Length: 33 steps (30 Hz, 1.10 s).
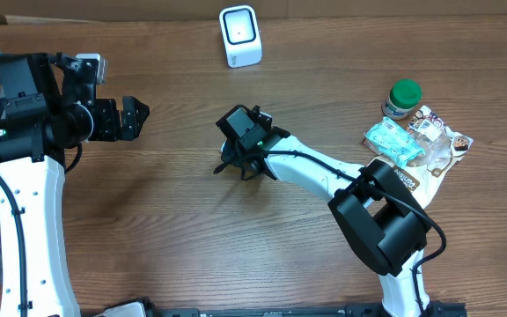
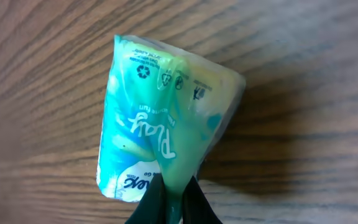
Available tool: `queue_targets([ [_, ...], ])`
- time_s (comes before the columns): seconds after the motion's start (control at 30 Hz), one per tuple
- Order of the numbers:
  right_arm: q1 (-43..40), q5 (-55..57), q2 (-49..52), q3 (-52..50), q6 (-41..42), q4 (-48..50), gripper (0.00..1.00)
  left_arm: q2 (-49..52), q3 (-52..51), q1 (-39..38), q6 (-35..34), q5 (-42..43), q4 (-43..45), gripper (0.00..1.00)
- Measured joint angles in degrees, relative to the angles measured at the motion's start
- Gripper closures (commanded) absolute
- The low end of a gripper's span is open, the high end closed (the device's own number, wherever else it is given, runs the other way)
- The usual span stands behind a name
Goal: Scan the item barcode
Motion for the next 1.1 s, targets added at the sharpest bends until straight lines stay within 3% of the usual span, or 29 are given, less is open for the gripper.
queue_targets([
  [0.3, -2.0, -11.2, 0.0, 3.2, -30.1, -10.4, 0.96, 0.0, 0.0, 0.0, 0.0, 0.0, 0.0, 0.00],
  [0.4, -3.2, -13.7, 0.0, 5.0, -44.1, -15.5, 0.96, 0.0, 0.0, 0.0, 0.0, 0.0, 0.0, 0.00],
  [0.43, -3.4, -14.0, 0.0, 5.2, -46.9, -16.3, 0.84, 0.0, 0.0, 0.0, 0.0, 0.0, 0.0, 0.01],
  [0.47, -3.7, -14.2, 0.0, 5.6, -49.7, -16.9, 0.53, 0.0, 0.0, 0.0, 0.0, 0.0, 0.0, 0.00],
  [0.53, -4.5, -14.8, 0.0, 5.9, -53.5, -17.8, 0.48, 0.0, 0.0, 0.0, 0.0, 0.0, 0.0, 0.00],
  [0.63, -5.5, -15.2, 0.0, 6.0, -52.2, -18.7, 0.40, 0.0, 0.0, 0.0, 0.0, 0.0, 0.0, 0.00],
  [0.7, -6.0, -15.6, 0.0, 6.0, -48.7, -19.2, 0.40, 0.0, 0.0, 0.0, 0.0, 0.0, 0.0, 0.01],
  [0.83, -6.4, -17.6, 0.0, 6.0, -42.9, -19.4, 0.49, 0.0, 0.0, 0.0, 0.0, 0.0, 0.0, 0.00],
  [1.1, -6.4, -19.7, -0.2, 4.1, -39.4, -15.1, 0.66, 0.0, 0.0, 0.0, 0.0, 0.0, 0.0, 0.00],
])
